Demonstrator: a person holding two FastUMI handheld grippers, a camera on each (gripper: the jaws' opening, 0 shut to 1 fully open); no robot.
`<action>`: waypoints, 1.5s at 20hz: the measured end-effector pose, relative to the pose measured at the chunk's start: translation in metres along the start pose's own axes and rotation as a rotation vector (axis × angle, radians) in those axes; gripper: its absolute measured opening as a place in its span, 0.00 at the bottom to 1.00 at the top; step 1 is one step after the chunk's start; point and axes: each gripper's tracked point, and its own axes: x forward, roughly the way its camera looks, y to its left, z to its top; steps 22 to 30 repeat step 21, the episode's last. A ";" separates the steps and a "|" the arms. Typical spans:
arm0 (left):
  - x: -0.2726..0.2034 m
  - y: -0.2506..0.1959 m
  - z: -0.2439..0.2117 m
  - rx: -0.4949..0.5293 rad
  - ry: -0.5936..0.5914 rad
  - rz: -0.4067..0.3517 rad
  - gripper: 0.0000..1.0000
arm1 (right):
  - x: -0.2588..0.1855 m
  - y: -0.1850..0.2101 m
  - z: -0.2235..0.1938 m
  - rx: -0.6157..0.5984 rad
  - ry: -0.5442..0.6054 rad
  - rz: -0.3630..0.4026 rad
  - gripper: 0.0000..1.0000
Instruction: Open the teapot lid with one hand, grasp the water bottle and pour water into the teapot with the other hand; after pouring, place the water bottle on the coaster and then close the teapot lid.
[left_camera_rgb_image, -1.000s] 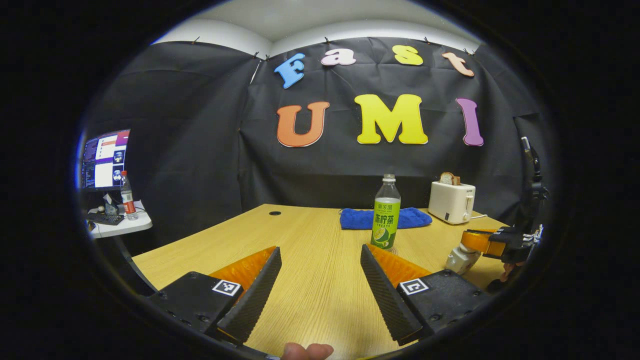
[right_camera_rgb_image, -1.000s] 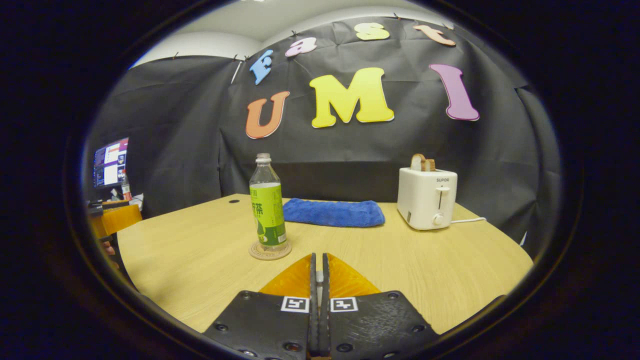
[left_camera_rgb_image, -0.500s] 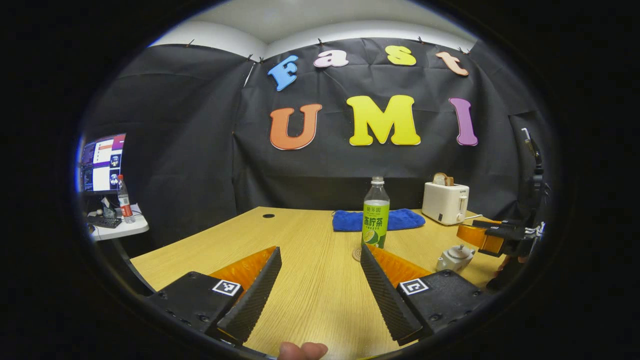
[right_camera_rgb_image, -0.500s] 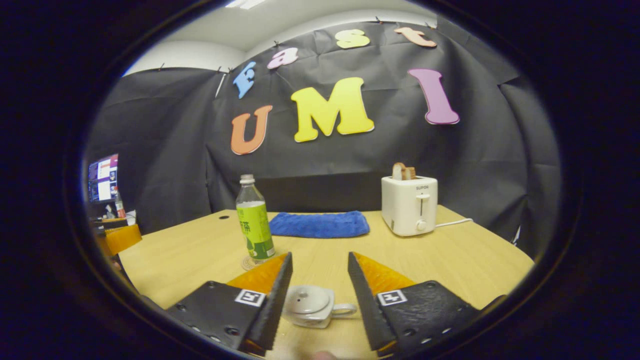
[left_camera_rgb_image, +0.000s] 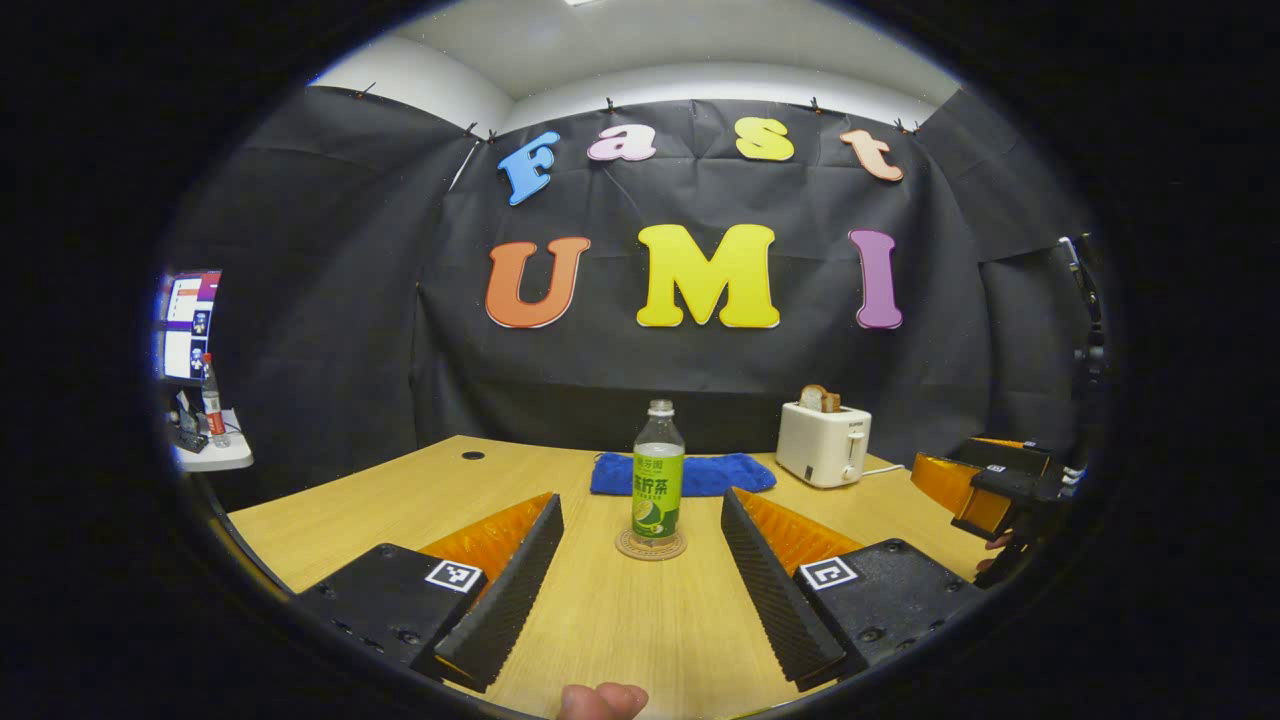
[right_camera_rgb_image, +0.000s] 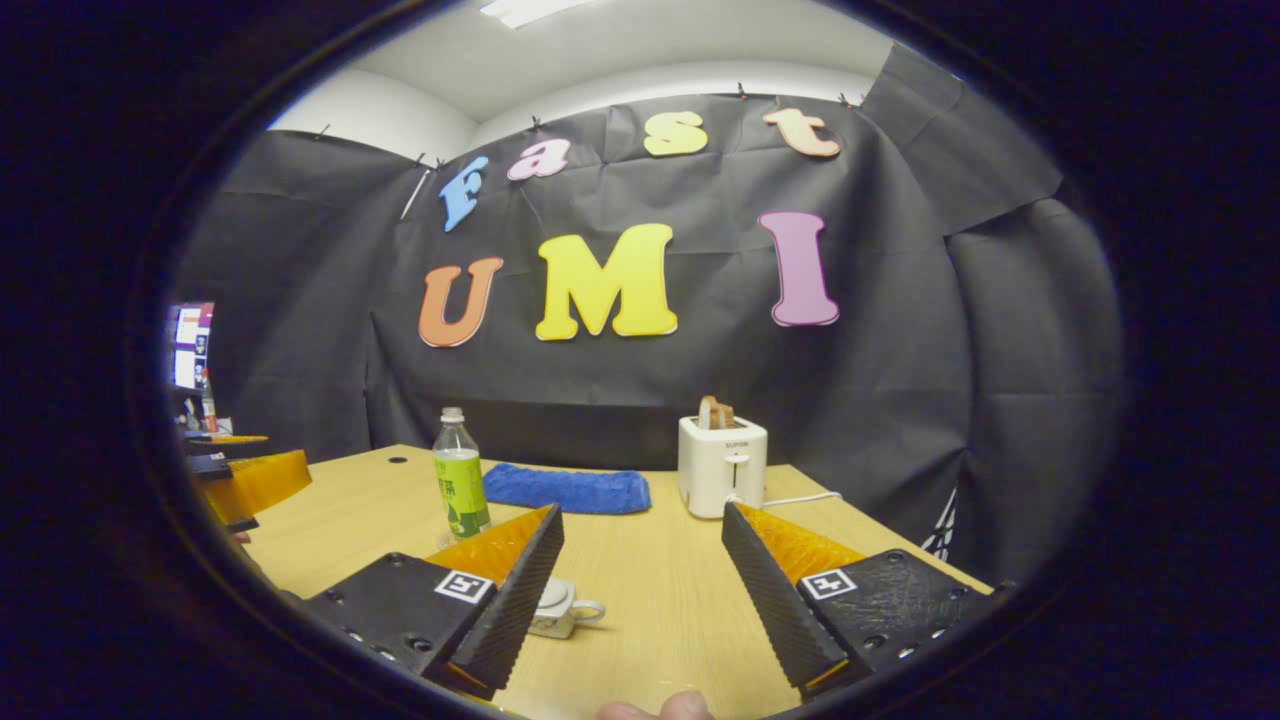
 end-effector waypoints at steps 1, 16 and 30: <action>-0.004 -0.006 0.003 0.000 -0.007 -0.005 0.99 | -0.010 -0.003 0.003 -0.006 -0.014 -0.013 0.95; -0.045 -0.008 0.023 0.022 -0.053 0.016 0.99 | -0.077 0.016 0.006 -0.066 -0.040 -0.047 0.98; -0.045 -0.010 0.019 0.039 -0.050 0.021 0.99 | -0.077 0.015 0.009 -0.051 -0.042 -0.062 0.95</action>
